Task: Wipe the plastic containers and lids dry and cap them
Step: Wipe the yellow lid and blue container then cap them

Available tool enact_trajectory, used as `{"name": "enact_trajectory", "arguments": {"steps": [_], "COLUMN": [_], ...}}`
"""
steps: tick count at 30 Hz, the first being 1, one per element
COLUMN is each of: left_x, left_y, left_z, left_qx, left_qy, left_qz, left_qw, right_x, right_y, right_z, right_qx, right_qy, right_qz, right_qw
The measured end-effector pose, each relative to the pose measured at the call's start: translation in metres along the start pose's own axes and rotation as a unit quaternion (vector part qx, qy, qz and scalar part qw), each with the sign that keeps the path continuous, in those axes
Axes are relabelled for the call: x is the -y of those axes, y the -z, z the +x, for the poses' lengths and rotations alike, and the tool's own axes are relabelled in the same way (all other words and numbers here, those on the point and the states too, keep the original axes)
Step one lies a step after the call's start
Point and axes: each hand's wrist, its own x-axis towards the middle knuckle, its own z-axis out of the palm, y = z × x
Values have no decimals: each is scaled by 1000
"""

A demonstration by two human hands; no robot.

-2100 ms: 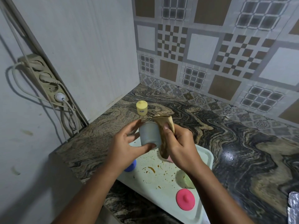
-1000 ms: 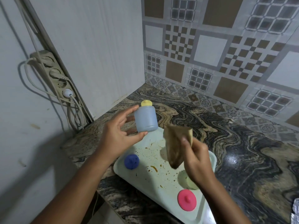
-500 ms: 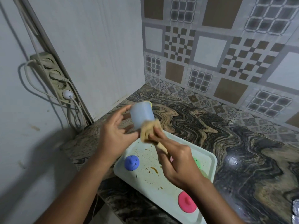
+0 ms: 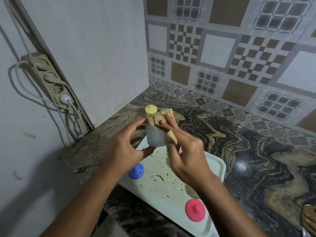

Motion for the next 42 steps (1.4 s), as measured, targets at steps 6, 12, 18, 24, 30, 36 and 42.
{"name": "enact_trajectory", "arguments": {"steps": [6,12,18,24,30,36,42], "left_x": [1,7,12,15,18,21,13], "left_y": [-2,2,-3,-3,-2,1,-13], "left_z": [-4,-6,-1,2,3,3,1], "left_qx": [1,6,2,10,-48,1,49], "left_qy": [1,-23,-35,-70,-28,-40,-5], "left_qz": [-68,-91,-17,-3,-16,98,83], "left_qw": [998,996,999,998,998,994,995], "right_x": [-10,-15,-6,-17,-20,-8,-13], "right_y": [-6,1,-2,-2,-2,5,-4], "right_z": [-5,-1,-3,-18,-43,-19,2], "right_qx": [-50,-39,-26,26,96,-121,33], "right_qy": [-53,-140,-93,-44,-23,-171,-116], "right_qz": [42,38,93,34,12,117,-35], "right_qw": [996,989,991,998,995,971,992]}}
